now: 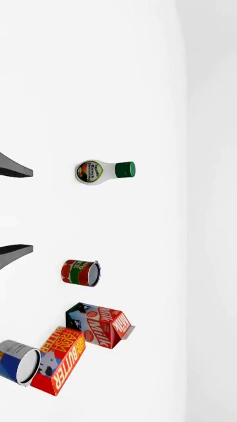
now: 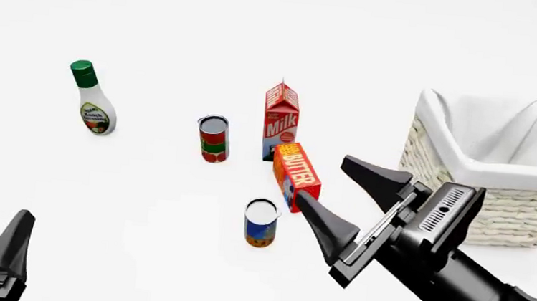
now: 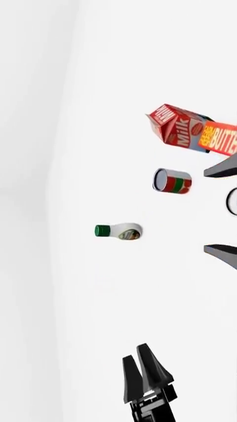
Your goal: Pick the alphabet soup and place it in the basket.
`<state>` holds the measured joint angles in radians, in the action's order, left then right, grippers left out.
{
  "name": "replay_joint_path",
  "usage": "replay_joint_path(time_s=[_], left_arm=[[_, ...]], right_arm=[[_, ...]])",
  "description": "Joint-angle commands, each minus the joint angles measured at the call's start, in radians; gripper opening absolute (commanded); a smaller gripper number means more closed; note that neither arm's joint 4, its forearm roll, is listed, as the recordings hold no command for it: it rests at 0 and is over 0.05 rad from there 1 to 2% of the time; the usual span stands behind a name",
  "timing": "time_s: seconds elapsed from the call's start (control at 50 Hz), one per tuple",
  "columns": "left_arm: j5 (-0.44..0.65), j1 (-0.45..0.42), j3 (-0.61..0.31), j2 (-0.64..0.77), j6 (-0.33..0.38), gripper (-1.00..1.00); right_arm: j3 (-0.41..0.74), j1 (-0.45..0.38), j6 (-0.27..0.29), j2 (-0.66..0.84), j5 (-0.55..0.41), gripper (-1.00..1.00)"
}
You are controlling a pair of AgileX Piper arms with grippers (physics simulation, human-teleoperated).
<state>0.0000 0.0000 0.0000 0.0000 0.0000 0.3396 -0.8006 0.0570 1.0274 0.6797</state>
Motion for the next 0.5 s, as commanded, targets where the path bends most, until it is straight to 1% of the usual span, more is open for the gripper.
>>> replay_joint_path(time_s=[0.02, 0.14, 0.5], left_arm=[[0.000, 0.000, 0.000, 0.000, 0.000, 1.00], [0.000, 0.000, 0.000, 0.000, 0.000, 1.00], [0.000, 0.000, 0.000, 0.000, 0.000, 1.00]], right_arm=[[-0.006, 0.003, -0.012, 0.073, 0.059, 1.00], [-0.010, 0.016, -0.023, 0.130, 0.102, 1.00], [-0.014, 0.048, -0.048, 0.230, 0.175, 1.00]])
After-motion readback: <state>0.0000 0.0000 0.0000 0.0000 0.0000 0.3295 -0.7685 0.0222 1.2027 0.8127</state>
